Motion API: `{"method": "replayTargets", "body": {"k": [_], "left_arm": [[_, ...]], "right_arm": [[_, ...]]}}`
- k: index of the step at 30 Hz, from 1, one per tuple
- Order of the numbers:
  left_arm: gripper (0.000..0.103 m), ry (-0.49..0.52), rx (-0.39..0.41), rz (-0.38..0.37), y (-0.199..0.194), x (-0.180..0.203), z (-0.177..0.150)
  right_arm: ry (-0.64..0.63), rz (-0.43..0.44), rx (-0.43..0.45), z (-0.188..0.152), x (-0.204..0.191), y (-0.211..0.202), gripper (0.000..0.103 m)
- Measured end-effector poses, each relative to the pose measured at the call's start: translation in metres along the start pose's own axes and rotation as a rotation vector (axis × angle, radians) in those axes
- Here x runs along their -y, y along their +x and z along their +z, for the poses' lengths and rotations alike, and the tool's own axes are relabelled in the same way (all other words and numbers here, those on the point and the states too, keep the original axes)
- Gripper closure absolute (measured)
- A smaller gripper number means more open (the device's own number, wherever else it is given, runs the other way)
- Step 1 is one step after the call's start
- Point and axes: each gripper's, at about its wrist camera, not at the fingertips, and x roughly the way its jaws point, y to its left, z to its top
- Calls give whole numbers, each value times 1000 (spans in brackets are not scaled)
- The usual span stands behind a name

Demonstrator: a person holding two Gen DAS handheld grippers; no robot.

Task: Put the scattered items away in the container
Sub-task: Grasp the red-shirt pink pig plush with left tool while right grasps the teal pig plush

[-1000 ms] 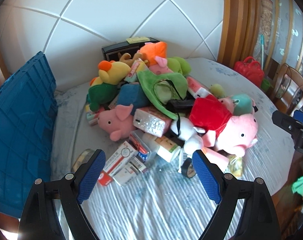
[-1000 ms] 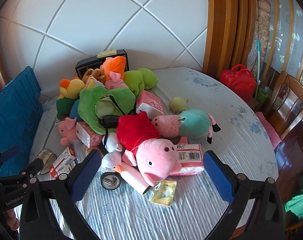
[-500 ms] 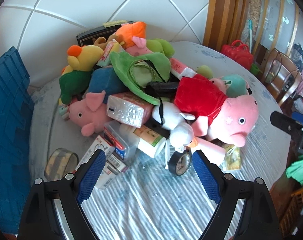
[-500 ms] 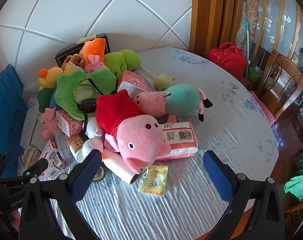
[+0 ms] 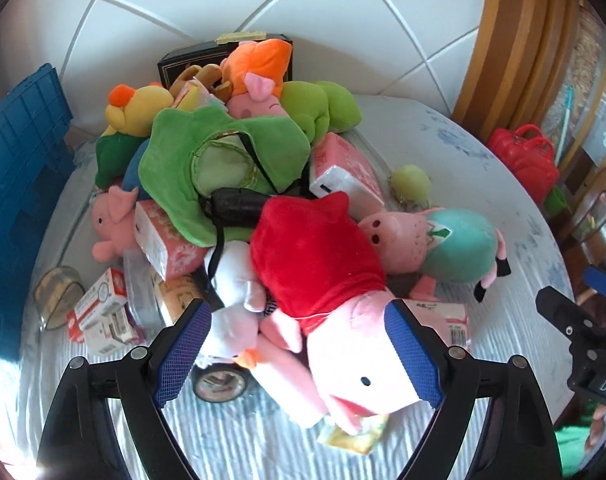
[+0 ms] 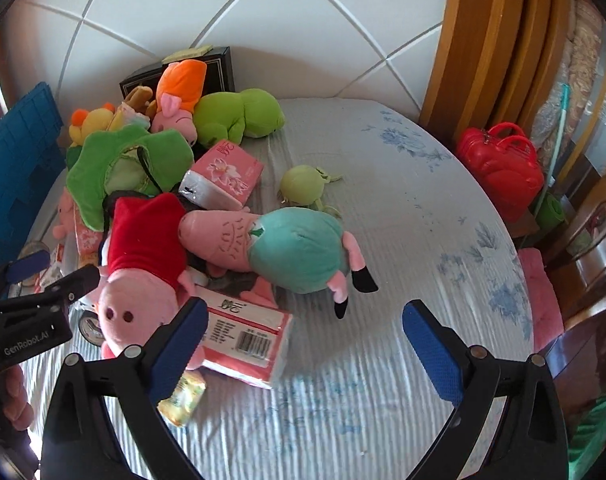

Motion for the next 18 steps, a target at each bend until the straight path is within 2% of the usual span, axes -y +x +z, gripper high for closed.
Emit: {"method": "replayTargets", "body": {"k": [5,10,16,18], "left_arm": [[14,-7,-15,80,-11,32,5],[14,-11,-53,158,-7,41,26],[14,-48,-190,136,33,49,17],[14,-58,-220,155,46,54,11]], "right_arm": [[-23,86,-14,13,29,16,3],[-75,156,-8,27,24,21,3],[-217,163,-16,47,11,30,4],[-272,174,-24,51,10,37,4]]}}
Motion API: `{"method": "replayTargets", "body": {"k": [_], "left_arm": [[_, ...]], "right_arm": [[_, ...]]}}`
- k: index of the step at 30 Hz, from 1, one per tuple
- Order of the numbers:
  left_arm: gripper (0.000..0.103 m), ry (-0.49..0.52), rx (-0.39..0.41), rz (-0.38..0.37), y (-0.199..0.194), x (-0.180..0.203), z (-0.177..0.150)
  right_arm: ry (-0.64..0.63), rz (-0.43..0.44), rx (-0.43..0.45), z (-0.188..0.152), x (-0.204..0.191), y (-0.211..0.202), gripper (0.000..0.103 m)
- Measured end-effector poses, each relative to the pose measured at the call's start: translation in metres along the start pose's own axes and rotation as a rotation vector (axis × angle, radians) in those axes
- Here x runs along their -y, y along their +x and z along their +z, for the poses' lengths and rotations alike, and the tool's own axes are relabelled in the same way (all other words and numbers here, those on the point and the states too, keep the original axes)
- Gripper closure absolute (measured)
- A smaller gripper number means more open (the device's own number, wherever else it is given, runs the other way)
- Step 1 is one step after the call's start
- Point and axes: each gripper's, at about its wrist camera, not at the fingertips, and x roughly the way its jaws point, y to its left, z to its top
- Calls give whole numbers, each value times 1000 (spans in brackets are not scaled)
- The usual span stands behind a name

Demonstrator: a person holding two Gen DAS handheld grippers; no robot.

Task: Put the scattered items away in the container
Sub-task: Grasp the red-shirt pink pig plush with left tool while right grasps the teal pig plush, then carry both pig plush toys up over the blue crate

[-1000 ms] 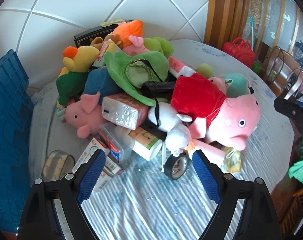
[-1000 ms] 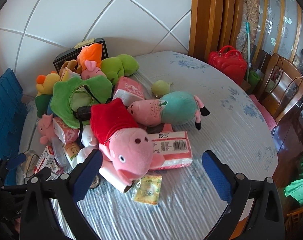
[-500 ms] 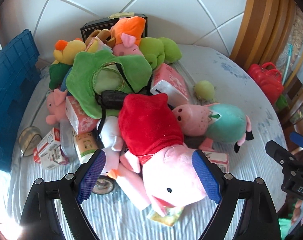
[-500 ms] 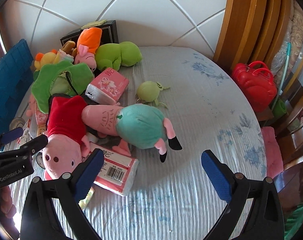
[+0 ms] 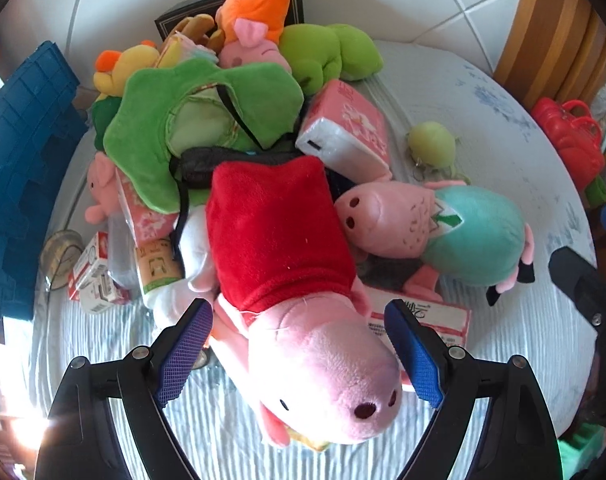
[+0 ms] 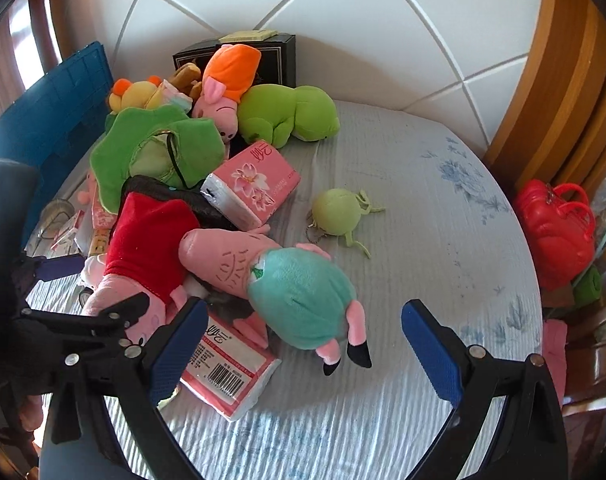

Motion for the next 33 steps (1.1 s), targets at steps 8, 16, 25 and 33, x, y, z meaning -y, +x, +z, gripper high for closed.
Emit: {"method": "replayTargets", "body": {"k": [8,16,25,33], "left_arm": [[29,-213,-38,70,26,9,-15],[29,-306,-43,126,31,7,-18],[30,-300,-11,171,42,6,-9],[37,-314,16,143,33,3,-12]], "right_arm": [[-311,102,-82,18,2,50,24],[-559,182,-133,24,-27,98,24],[-586,230,-223,17,-41,149,24],[-502,262,-200,16,-29,139,35]]}}
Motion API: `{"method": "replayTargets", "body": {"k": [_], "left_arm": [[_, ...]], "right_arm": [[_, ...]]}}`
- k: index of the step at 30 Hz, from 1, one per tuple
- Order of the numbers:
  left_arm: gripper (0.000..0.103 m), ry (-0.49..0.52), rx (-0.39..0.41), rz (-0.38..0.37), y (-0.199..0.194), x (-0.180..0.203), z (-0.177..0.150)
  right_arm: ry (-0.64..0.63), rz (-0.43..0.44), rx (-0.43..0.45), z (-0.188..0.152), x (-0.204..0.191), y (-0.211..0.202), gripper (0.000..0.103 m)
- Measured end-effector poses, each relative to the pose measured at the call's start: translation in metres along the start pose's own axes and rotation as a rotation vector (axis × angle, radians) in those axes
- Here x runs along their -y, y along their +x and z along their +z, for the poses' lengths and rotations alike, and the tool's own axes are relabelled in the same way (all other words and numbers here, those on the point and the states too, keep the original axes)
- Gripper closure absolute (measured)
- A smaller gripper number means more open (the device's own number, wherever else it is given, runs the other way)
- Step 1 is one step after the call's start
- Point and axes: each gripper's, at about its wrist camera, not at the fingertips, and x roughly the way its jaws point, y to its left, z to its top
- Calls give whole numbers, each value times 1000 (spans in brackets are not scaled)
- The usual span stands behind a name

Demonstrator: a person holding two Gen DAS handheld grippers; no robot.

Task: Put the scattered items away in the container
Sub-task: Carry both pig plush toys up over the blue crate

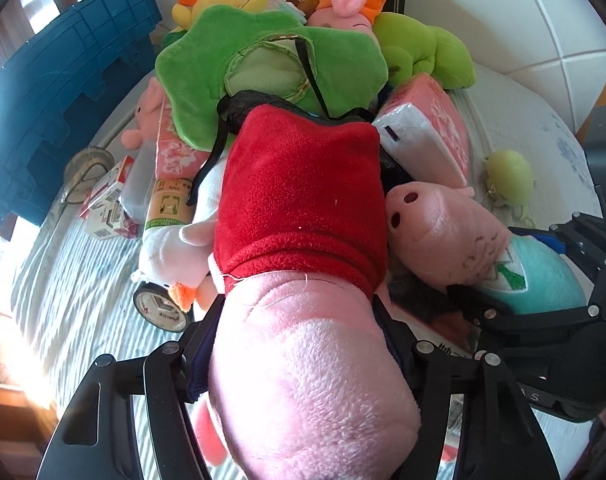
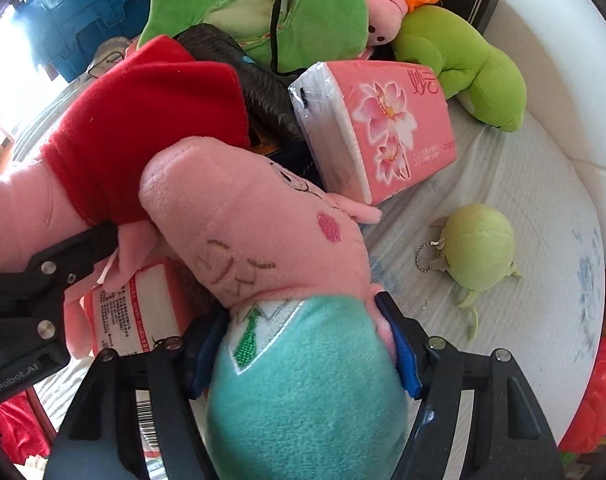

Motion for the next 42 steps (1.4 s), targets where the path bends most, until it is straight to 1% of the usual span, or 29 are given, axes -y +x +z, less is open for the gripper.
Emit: {"method": "replayTargets", "body": {"k": [4,9,14,19,25,28,32,35,38,42], "left_arm": [[37,3,22,-10,-16,1,-4],[37,-2,98,-24,-53,-1,-9],[37,-19,179,-23,-90,-12,-14],[37,-34,252,-23,-120,-37,-15],[37,-31,312,-52,-137,-88,-13],[37,0,332,-72,-138,-121,-9],[37,55,358,-98,-138,-170,-1],[37,87,359,-107,-135,-203,8],[37,111,360,-116,-130,-230,19],[37,99,375,-132,-124,-255,40]], "right_arm": [[31,-11,53,-4,7,-27,35],[45,-35,155,-7,10,-75,35],[51,-54,253,-6,-4,-120,35],[49,-70,334,-1,-29,-158,35],[49,-106,383,20,-82,-174,35],[73,-135,401,37,-111,-175,35],[134,-170,409,63,-149,-172,35],[178,-185,413,81,-175,-173,35],[198,-200,415,101,-194,-172,35],[181,-220,424,132,-208,-166,35]]}}
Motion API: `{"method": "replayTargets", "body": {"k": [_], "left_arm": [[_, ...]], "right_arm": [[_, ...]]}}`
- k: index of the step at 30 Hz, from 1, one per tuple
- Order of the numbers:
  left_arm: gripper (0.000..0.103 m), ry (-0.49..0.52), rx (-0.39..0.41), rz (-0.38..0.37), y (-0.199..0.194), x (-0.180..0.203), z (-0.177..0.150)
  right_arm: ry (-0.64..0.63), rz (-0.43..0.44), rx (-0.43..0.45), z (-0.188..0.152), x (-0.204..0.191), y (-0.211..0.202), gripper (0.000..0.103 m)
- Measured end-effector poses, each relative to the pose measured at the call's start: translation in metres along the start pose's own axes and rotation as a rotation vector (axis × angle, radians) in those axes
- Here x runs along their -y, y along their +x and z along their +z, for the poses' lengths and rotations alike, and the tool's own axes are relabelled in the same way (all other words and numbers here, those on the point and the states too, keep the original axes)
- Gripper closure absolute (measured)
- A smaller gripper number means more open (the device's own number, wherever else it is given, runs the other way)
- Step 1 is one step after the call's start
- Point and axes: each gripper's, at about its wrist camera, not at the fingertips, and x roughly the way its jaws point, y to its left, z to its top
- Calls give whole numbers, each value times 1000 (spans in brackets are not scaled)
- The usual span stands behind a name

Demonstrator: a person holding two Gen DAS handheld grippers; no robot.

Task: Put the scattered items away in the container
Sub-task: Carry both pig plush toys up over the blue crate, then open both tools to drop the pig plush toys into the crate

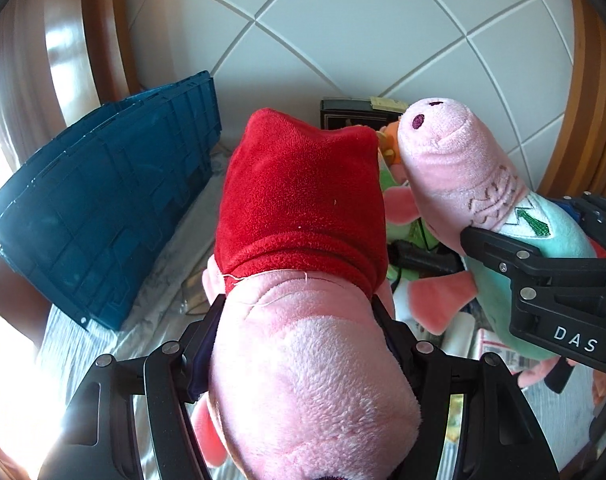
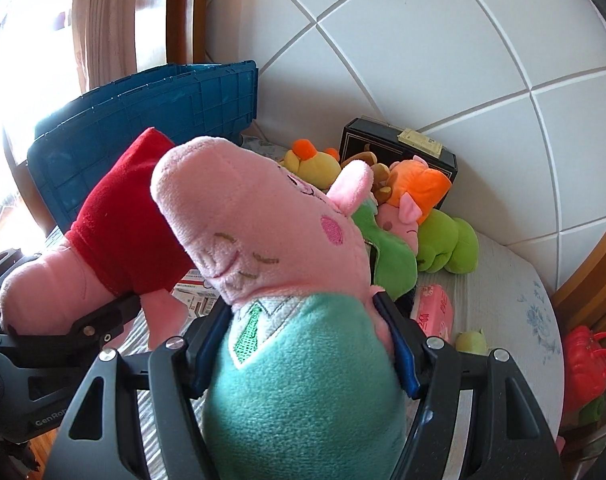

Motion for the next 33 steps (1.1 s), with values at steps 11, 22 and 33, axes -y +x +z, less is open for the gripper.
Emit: {"method": "replayTargets", "body": {"k": [11,22,33], "left_arm": [[37,-43,101,22,9,-96,62],[37,3,246,64,-2,-297,136],[37,-79,178,132,45,-474,141]], "right_arm": [[-43,-18,92,92,-71,20,35],[-17,-2,238,237,-242,50,35],[-55,69,201,329,-393,125,35]]}}
